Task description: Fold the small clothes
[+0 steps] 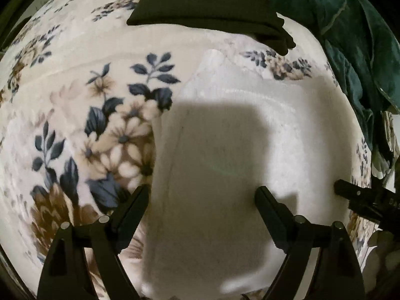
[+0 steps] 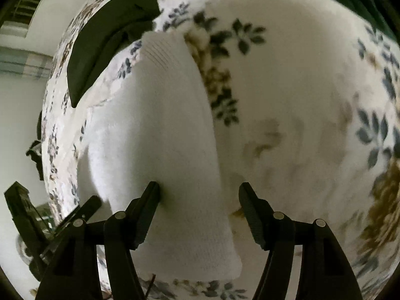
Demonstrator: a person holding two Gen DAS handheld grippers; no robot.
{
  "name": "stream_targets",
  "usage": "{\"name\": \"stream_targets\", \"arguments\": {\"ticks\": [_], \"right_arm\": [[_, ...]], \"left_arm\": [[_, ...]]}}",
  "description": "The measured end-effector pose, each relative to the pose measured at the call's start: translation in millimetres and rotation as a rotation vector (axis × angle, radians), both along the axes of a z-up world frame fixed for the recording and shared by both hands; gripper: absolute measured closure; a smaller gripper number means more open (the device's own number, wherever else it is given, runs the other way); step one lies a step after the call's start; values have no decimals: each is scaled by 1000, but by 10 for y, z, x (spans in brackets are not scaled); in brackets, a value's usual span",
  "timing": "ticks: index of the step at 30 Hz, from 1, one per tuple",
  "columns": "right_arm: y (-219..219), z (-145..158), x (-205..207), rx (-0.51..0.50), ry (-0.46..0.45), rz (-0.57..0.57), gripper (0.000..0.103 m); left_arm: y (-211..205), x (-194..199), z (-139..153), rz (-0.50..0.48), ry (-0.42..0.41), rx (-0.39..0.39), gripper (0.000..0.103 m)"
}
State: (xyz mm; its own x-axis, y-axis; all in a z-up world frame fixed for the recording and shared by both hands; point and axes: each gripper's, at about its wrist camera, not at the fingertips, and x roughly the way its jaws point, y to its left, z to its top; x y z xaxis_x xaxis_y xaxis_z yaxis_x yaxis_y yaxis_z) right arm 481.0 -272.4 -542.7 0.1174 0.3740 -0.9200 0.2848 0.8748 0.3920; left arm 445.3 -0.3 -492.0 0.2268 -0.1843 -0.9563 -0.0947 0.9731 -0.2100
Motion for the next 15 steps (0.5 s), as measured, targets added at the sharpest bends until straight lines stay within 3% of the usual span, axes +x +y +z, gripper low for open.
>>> {"name": "stream_targets", "arguments": {"ticks": [5, 8, 9, 10, 11, 12, 13, 15], "right_arm": [[-124, -29, -92, 61, 11, -41, 35], [-168, -114, -147, 125, 31, -55, 35], [-173, -120, -153, 143, 25, -60, 37], [-164, -116, -168, 160, 9, -65, 53], [-152, -97, -181, 182, -11, -63, 67], [-120, -32, -196, 169, -35, -53, 82], [-89, 37, -204, 147, -58, -42, 89], [-45, 199, -216, 120, -102, -27, 91]], "left_arm": [[36, -23, -20, 7, 5, -13, 16], [127, -28, -80, 42, 21, -99, 19], [186, -45, -106, 61, 18, -165, 32], [238, -72, -121, 76, 11, -218, 77], [264, -91, -119, 80, 6, -238, 87], [291, -122, -82, 81, -18, -252, 89], [318, -159, -18, 84, -48, -259, 90], [367, -246, 125, 75, -94, -257, 91]]}}
